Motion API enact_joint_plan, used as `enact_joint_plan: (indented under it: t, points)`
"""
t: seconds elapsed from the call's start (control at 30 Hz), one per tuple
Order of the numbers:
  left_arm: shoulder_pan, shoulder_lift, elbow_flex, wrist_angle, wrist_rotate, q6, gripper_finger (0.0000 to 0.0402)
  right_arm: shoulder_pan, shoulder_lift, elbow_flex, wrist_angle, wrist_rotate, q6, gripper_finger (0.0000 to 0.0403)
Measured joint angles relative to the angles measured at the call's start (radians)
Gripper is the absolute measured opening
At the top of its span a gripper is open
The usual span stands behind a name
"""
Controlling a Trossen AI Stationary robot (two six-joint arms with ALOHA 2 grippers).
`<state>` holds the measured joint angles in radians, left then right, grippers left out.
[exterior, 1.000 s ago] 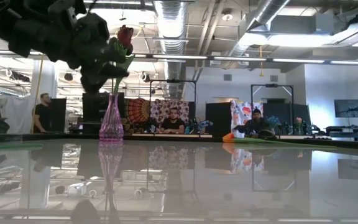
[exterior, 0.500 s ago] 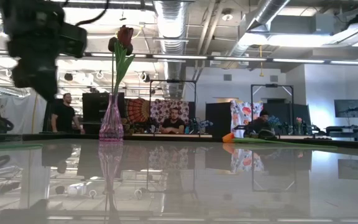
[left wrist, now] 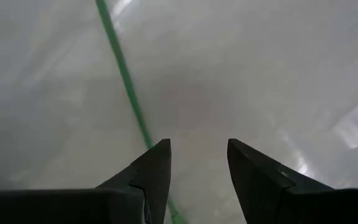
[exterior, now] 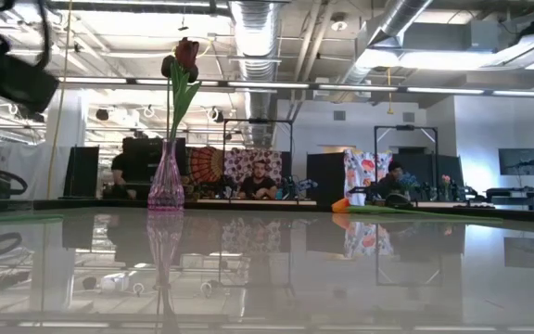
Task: Sort flowers into vase by color
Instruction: Put the yellow flower into the transparent vase
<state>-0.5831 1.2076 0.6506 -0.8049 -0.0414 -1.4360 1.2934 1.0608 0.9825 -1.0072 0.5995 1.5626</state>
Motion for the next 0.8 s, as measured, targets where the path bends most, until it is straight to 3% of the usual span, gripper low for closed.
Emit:
enact_joint_plan:
  t: [0.23, 0.5, 0.6, 0.8]
  points:
    - [-0.062, 0.144, 0.000, -0.044, 0.099, -0.089, 0.0158, 0.000, 0.000, 0.000, 0.000, 0.001, -0.001, 0.0211]
    - [-0.068, 0.264, 0.009, -0.037, 0.185, -0.015, 0.0149, 0.000, 0.000, 0.000, 0.016, 0.001, 0.025, 0.0211]
    - [-0.072, 0.259, 0.005, 0.002, 0.192, 0.013, 0.0118, 0.000, 0.000, 0.000, 0.021, 0.000, 0.033, 0.0211]
    - [-0.065, 0.212, -0.002, 0.053, 0.147, 0.066, 0.0011, -0.022, 0.000, 0.000, 0.028, 0.028, -0.011, 0.0211]
